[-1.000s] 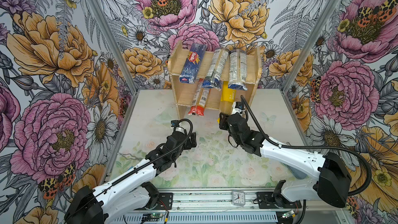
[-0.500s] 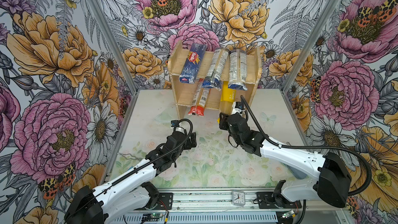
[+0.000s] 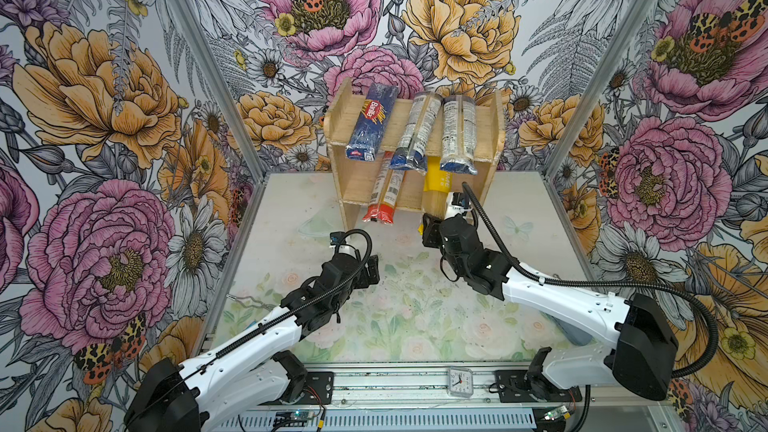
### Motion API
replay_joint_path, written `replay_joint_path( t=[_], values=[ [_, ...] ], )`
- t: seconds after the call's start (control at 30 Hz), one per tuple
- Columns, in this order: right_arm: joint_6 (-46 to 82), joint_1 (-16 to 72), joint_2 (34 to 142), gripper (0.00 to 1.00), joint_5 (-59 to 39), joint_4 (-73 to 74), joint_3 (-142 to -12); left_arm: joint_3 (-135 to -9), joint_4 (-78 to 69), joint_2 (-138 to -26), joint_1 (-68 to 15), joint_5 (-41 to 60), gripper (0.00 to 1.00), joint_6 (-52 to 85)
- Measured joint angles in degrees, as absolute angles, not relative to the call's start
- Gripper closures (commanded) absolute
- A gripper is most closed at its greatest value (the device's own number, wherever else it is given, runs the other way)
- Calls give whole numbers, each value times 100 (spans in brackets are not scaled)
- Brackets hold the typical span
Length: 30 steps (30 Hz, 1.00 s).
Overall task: Place and organize the pasta boxes and bags onto the shelf
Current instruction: 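Hold the PASTATIME bag upright inside the lower tier with the right gripper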
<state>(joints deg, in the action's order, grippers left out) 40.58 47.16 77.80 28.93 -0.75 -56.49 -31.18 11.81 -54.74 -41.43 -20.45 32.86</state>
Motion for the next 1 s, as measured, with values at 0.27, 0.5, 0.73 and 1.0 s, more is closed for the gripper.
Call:
replay_joint_path(
  t=[0.27, 0.5, 0.73, 1.0],
  values=[
    [3946, 4716, 7782, 66, 2945, -14, -5728, -3118, 1181, -5474, -4143, -2045, 1, 3286],
    [3933, 4716, 7828, 66, 3024, -12, -5728, -3118, 1181, -5474, -4143, -2045, 1, 3286],
    [3931, 4716, 7891, 66, 3041, -10, -5728, -3118, 1199, -5446, -4143, -2045, 1, 3286],
    [3933, 4698, 7953, 66, 3044, -12, -5728, -3118, 1221, -5398, -4143, -2047, 1, 3286]
  ],
)
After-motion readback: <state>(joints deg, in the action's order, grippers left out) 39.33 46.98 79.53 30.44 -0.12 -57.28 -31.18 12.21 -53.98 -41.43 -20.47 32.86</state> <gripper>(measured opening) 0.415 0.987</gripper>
